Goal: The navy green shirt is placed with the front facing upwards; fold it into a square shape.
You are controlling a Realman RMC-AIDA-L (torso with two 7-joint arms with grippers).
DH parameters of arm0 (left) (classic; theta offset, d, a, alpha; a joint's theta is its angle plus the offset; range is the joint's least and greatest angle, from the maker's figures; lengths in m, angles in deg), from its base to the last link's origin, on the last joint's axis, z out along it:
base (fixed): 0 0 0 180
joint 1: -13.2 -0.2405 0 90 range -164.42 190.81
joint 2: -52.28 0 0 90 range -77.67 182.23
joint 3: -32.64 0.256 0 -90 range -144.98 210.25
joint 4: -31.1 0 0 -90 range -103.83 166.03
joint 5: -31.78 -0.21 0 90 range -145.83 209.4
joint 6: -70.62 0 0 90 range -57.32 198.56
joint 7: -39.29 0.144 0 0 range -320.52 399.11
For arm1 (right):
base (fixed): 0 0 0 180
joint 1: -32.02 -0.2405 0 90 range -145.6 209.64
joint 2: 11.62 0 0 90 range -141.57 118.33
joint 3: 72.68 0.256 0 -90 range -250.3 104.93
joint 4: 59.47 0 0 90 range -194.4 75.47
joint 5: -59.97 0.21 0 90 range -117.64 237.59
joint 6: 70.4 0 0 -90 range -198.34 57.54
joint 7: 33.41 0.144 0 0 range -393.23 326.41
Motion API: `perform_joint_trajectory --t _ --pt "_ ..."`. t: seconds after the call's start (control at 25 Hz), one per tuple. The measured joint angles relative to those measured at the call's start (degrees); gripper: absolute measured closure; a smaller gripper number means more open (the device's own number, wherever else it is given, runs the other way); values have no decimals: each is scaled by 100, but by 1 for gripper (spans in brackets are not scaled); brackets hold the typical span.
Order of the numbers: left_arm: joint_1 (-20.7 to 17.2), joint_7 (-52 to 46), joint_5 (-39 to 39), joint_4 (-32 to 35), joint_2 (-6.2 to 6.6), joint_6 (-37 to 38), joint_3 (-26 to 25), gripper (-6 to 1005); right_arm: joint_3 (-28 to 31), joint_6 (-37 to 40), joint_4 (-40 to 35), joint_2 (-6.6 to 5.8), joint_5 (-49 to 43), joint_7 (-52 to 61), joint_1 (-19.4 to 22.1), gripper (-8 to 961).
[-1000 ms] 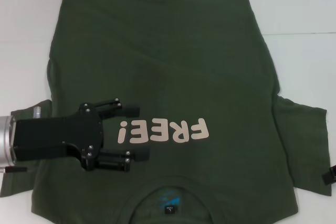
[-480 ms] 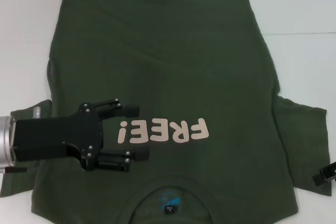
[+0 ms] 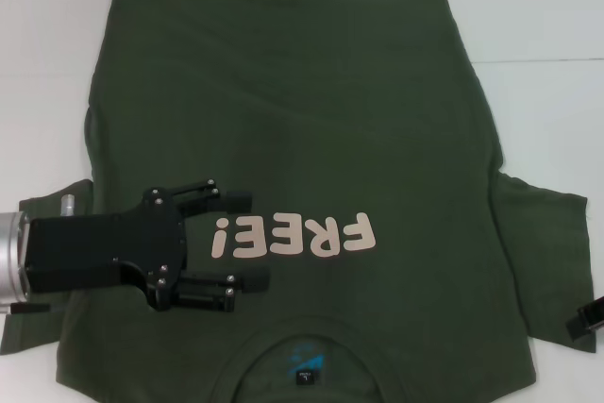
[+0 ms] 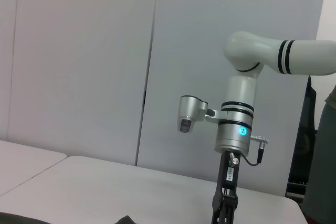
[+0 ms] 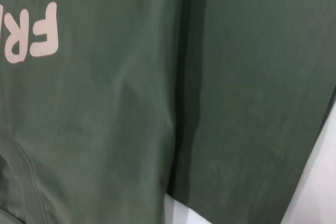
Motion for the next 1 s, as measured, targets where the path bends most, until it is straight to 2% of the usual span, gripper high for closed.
perform_joint_trajectory --t 0.28,1.0 --pt "1 0 0 -3 0 0 0 66 0 -58 192 -42 -9 18 -19 206" --pt "-42 58 0 -5 0 0 -8 66 0 -147 251 -29 -19 201 -25 207"
